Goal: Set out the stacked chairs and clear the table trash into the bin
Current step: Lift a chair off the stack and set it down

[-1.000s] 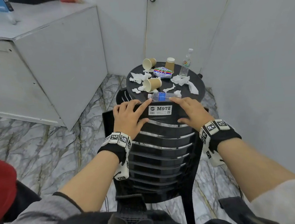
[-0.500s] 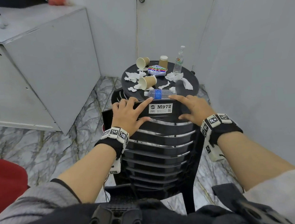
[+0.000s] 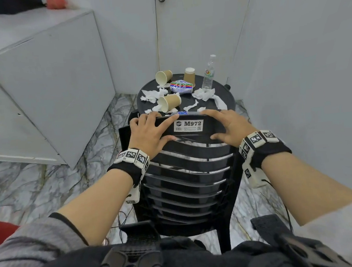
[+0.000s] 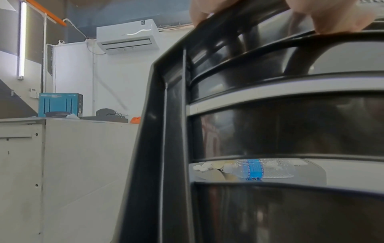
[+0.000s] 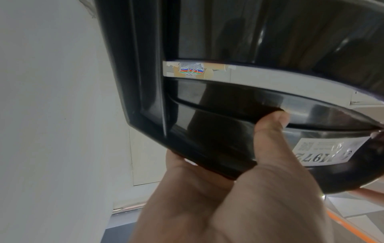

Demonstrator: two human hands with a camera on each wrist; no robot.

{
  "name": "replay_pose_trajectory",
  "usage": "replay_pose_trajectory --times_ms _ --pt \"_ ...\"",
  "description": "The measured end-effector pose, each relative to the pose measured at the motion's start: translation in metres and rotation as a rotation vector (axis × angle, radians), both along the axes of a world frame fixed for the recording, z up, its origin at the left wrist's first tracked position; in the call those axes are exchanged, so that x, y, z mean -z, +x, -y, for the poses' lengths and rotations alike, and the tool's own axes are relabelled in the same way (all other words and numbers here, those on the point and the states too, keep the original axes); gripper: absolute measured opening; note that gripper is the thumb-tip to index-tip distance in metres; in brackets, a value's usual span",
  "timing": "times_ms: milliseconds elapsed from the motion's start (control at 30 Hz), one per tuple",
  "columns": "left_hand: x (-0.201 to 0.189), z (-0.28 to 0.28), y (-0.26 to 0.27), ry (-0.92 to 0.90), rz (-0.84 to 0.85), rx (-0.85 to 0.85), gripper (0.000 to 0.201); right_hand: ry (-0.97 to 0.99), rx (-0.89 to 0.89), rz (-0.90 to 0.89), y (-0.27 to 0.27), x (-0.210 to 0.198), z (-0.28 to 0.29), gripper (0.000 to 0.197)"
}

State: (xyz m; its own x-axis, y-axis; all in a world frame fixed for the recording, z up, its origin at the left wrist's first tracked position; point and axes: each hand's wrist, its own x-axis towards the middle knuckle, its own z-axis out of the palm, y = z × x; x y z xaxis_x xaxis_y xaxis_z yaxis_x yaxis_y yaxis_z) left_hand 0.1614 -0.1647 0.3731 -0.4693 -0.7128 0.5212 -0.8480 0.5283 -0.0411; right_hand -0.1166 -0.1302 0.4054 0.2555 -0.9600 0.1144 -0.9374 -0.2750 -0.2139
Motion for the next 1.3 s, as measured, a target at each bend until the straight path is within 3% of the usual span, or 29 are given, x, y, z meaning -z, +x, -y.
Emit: replay_pose_trajectory --times_ms 633,833,1067,1300 --pt "0.009 0.13 -0.107 -0.062 -0.033 -0.174 0.062 -0.008 -0.101 -0.029 -0.097 -0.002 0.178 0.076" --pt "-0.007 0.162 -0.125 -0.003 -0.075 -0.185 0.06 -0.079 -0.075 -0.046 -0.115 -0.013 0.208 0.078" --pt "0.003 0.177 -0.151 0.045 -0.031 -0.196 0.059 -0.089 -0.03 0.009 -0.137 0.002 0.218 0.075" --pt "-0.002 0.18 -0.156 0.014 -0.018 -0.103 0.063 -0.105 0.0 0.044 -0.149 0.009 0.214 0.071"
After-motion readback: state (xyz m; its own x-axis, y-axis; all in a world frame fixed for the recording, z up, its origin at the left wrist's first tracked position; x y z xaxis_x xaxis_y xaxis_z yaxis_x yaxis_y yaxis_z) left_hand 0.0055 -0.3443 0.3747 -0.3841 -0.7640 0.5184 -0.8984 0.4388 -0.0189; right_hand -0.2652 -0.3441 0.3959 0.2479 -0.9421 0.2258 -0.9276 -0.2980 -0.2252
